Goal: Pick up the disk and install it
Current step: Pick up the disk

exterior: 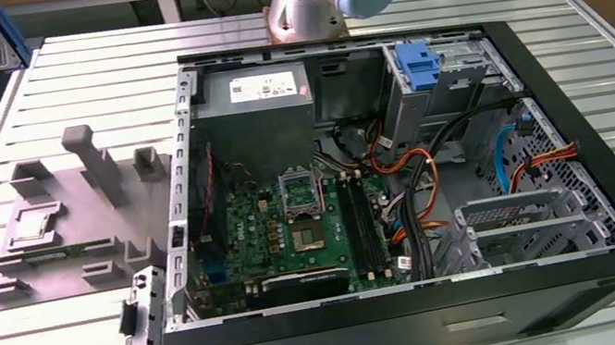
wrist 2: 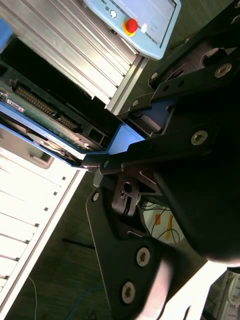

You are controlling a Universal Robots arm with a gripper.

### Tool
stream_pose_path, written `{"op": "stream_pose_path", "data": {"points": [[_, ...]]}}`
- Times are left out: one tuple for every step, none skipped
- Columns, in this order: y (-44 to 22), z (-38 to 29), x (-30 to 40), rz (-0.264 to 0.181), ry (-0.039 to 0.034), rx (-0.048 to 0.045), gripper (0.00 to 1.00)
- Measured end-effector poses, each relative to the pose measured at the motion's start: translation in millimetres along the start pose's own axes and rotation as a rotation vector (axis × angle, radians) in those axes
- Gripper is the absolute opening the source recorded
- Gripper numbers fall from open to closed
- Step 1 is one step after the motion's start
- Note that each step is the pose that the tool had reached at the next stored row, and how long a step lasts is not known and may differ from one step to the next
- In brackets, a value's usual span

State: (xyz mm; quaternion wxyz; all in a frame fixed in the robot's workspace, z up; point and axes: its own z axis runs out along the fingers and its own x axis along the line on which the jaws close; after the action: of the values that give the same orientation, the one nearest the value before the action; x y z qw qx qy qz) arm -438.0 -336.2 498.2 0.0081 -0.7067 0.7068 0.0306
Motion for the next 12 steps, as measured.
{"op": "stream_pose_path", "data": {"points": [[0.0,0.0,0.0,0.000,0.0000,0.0001,0.36],[0.0,0.0,0.0,0.000,0.0000,0.0000,0.36],[0.0,0.0,0.0,0.000,0.0000,0.0001,0.36],[-0.1,0.0,0.0,0.000,0.0000,0.0000,0.36],[-0.2,-0.1,0.3,0.000,0.0001,-0.0001,0.36],[-0.1,-0.1,0.9,0.000,0.0001,-0.0001,0.36],[-0.1,-0.1,1.7,0.000,0.0000,0.0000,0.36],[-0.2,-0.2,2.8,0.000,0.0000,0.0000,0.36],[-0.2,-0.2,4.0,0.000,0.0000,0.0000,0.36],[-0.2,-0.3,5.3,0.000,0.0000,0.0000,0.36],[-0.2,-0.4,6.7,0.000,0.0000,0.0000,0.36],[-0.2,-0.5,8.2,0.000,0.0000,0.0000,0.36]]}}
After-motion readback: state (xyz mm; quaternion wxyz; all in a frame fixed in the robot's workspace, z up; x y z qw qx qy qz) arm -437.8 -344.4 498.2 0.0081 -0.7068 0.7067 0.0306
